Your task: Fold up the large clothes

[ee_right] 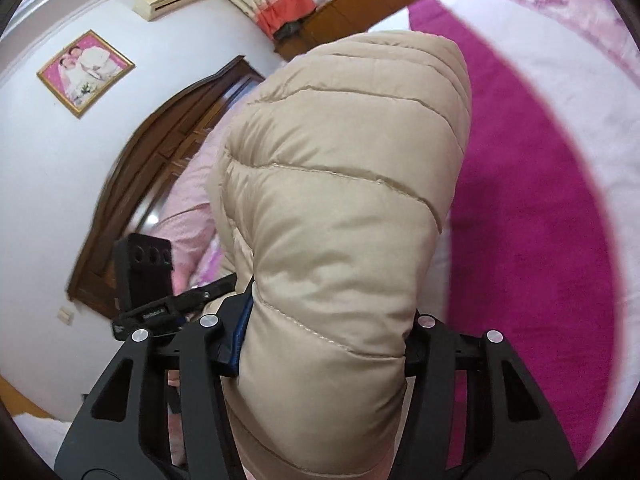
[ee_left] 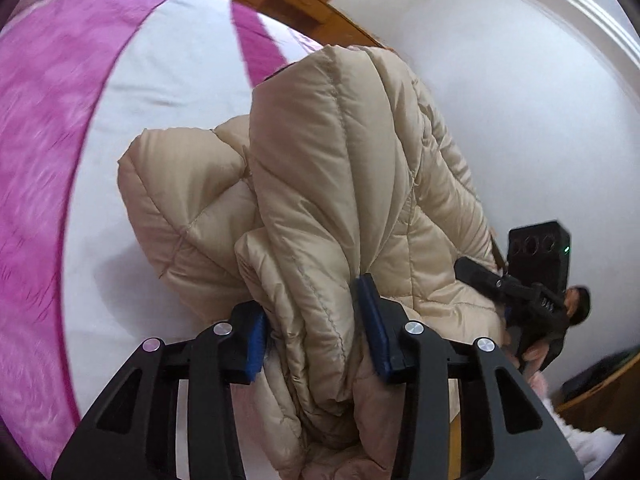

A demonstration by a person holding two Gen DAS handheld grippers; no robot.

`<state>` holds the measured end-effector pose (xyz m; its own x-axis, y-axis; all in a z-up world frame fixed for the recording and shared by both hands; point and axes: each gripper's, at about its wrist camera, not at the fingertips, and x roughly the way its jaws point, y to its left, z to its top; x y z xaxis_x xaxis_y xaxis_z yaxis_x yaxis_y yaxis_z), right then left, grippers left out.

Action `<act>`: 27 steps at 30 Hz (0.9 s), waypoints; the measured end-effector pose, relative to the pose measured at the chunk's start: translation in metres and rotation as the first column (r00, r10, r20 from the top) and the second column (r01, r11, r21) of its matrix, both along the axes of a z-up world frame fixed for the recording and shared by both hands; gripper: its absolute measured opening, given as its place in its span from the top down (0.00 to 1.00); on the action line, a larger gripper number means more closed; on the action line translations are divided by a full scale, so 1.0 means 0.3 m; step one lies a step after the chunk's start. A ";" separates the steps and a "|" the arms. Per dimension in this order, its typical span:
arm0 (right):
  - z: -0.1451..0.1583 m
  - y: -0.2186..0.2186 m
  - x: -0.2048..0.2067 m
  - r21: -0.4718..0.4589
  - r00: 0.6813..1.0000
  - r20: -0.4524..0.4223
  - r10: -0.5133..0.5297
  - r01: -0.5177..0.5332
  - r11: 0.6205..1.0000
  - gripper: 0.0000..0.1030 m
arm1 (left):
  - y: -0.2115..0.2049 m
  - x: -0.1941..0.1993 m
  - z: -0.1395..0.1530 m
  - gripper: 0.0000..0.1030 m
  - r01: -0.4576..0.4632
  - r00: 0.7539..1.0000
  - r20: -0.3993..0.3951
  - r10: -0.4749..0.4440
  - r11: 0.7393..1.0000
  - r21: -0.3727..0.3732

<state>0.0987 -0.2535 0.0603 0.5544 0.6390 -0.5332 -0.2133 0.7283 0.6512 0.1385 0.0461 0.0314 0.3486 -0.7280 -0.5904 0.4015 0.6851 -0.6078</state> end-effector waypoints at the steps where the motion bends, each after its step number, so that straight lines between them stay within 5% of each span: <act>1: -0.009 -0.013 -0.007 -0.006 1.000 -0.008 -0.010 0.010 1.000 0.49 | -0.019 -0.009 -0.006 0.60 0.005 1.000 -0.001 -0.005 1.000 0.016; 7: -0.161 -0.028 -0.002 -0.110 0.988 -0.131 -0.086 0.072 0.991 0.38 | -0.103 -0.024 -0.110 0.53 -0.036 0.998 -0.034 0.047 0.965 0.258; 12: -0.154 -0.072 -0.085 -0.125 0.981 -0.143 -0.129 0.111 0.986 0.33 | -0.072 -0.050 -0.152 0.41 -0.067 0.993 -0.075 0.094 0.951 0.300; 19: -0.168 -0.087 -0.133 -0.201 0.975 -0.137 -0.172 0.143 0.969 0.34 | -0.073 -0.084 -0.172 0.37 -0.103 0.989 -0.060 0.137 0.915 0.389; 24: -0.226 -0.012 -0.104 -0.207 0.978 -0.146 -0.146 0.114 0.972 0.34 | -0.051 -0.097 -0.179 0.37 -0.179 0.979 0.010 0.204 0.834 0.522; 27: -0.223 0.025 -0.098 -0.259 0.982 -0.122 -0.147 0.111 0.959 0.32 | -0.028 -0.122 -0.191 0.37 -0.204 0.972 0.010 0.236 0.820 0.535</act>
